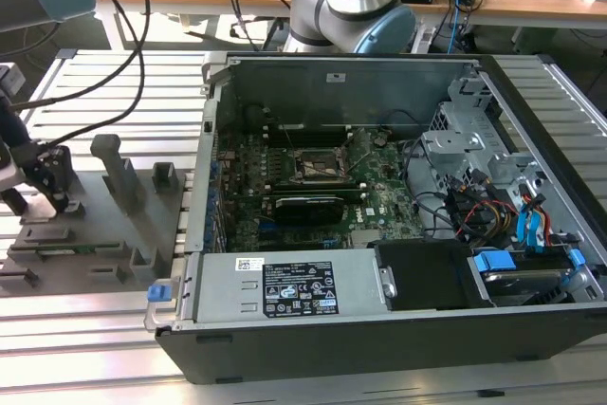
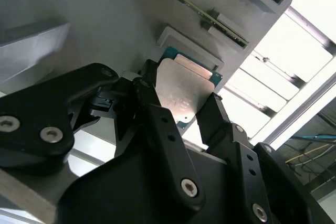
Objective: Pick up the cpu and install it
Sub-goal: 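Pick up the cpu and move it towards the insertion slot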
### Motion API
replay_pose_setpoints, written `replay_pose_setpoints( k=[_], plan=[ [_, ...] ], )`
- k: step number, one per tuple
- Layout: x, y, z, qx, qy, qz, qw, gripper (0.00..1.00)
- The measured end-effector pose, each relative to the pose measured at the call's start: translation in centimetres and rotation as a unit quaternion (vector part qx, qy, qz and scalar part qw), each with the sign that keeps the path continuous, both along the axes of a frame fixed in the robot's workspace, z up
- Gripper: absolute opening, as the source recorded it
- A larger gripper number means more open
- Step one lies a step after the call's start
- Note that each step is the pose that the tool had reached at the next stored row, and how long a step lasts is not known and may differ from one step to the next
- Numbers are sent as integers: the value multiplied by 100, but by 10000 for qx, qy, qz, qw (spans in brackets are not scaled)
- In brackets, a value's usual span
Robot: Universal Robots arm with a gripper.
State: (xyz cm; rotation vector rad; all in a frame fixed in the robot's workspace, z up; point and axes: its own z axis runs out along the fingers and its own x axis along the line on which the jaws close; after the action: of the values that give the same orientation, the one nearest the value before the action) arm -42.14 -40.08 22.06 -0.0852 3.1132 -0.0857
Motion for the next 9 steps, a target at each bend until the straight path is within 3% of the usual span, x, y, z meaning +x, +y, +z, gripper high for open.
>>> replay_pose_setpoints(
  k=[9],
  plan=[
    [0,0,125,0,0,0,10000,55]
  ],
)
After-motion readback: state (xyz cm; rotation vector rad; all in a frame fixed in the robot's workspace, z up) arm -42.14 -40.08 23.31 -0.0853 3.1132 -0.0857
